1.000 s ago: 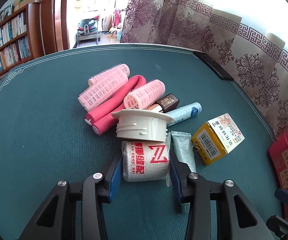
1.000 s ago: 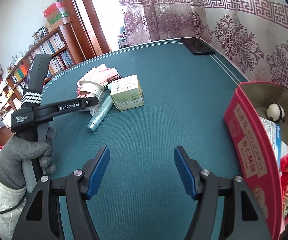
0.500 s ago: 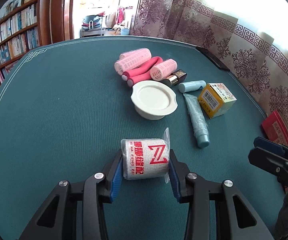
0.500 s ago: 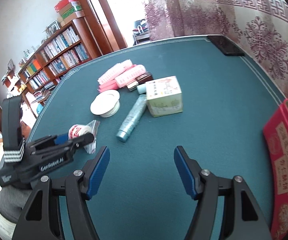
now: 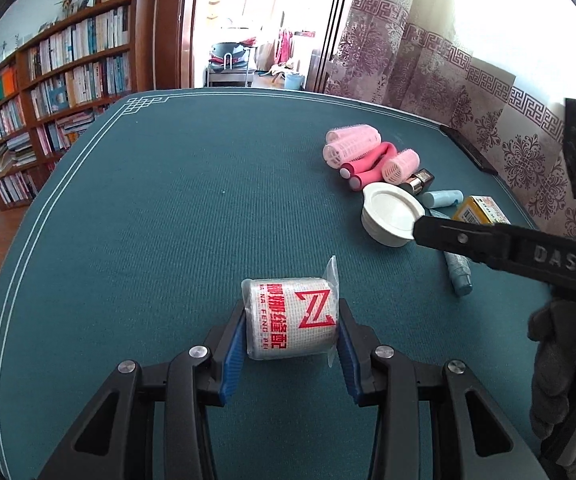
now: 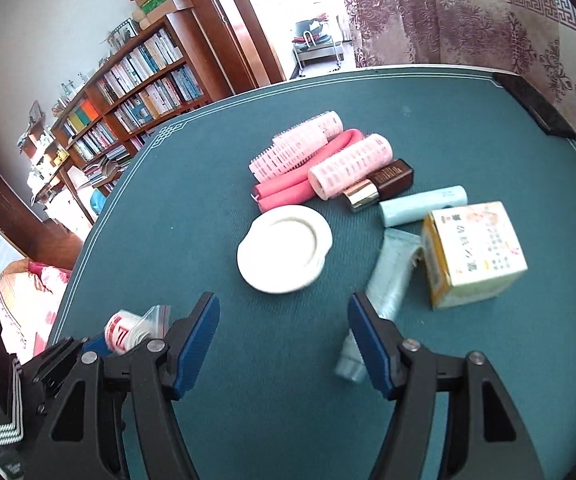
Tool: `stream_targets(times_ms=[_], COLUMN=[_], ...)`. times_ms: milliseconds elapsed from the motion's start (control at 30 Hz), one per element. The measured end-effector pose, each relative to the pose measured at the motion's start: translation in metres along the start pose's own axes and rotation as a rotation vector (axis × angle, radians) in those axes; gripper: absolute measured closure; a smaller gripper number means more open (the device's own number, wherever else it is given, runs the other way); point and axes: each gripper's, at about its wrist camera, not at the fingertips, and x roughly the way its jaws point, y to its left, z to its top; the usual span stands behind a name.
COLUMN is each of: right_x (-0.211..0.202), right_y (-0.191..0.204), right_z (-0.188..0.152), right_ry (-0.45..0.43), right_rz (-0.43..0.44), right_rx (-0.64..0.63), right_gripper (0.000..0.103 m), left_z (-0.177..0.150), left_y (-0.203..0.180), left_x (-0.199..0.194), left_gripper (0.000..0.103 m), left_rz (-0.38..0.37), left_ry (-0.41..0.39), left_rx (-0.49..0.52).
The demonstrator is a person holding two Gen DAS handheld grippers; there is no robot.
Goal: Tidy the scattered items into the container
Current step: 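Carry bandage roll in left gripper and white lid in right gripper toward tin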
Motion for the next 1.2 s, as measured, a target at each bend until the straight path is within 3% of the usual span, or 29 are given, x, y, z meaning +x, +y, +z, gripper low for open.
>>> stream_targets(times_ms=[567, 633, 1200], right_x=[0.061, 0.06, -0.014], right_y=[0.028, 0.03, 0.006], right_z=[0.038, 0.034, -0.038], right_ry=[0.014, 0.01, -0.035], right_rz=[-0.127, -0.146, -0.115], right_rx=[-0.051, -0.08, -0.093], right_gripper=[0.027, 0.035, 0.035], left_z=[-0.005, -0.005, -0.007], left_y=[0.007, 0.007, -0.007], left_x=[0.008, 0.008, 0.0], left_gripper=[0.061, 0.061, 0.061], left_rz=[0.006, 0.006, -0.011], left_ry=[0.004, 0.003, 0.0], left_rx=[-0.03, -0.029, -0.005])
